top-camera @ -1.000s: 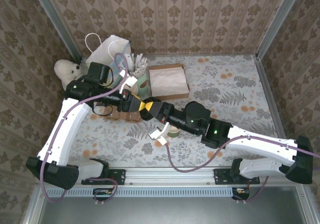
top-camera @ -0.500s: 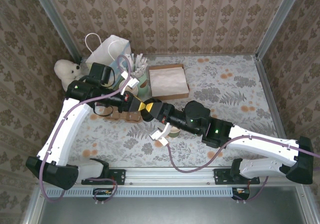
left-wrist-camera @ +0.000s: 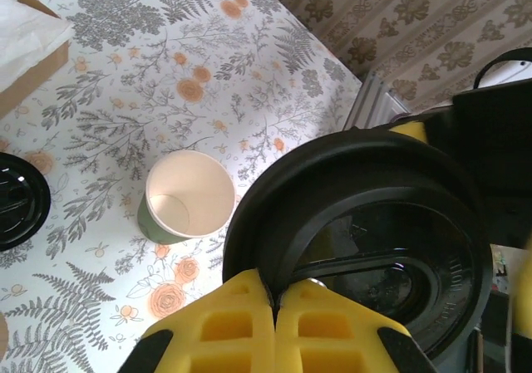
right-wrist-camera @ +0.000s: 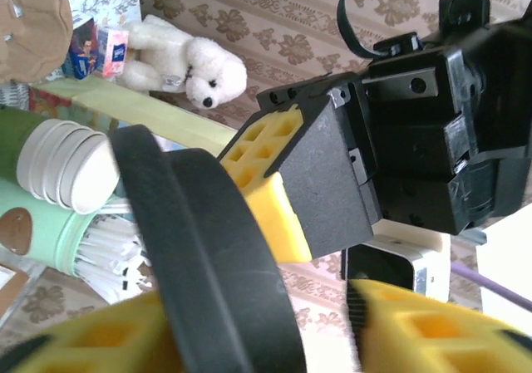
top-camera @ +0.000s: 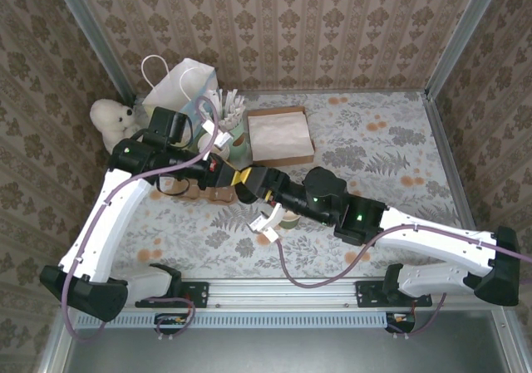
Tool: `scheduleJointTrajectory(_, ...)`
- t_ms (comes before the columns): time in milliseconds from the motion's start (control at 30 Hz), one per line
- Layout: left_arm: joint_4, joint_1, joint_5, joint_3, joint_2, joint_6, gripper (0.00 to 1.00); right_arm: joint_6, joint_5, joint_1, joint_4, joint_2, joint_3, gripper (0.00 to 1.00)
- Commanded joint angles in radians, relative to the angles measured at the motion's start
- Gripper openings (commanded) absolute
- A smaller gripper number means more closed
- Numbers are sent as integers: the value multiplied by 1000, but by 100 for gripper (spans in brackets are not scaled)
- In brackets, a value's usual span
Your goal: Pack the takeout coffee
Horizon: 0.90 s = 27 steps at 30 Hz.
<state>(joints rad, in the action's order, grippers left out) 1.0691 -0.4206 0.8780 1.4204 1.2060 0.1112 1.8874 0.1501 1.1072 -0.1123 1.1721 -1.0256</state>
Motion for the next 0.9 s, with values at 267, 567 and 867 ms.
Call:
scheduleJointTrajectory(267,-175,40,-144,-87,-22,-258,0,-1056,222,-15,372,-37,-63,100)
scheduleJointTrajectory(567,-180,-29,-488,-126,-16,-463,0,-2313,221,-163,571,15,-119,100)
scheduleJointTrajectory(867,-127,-235,-843,-109,15,-583,0,-2718,-35,-319,587,-28,-35,100)
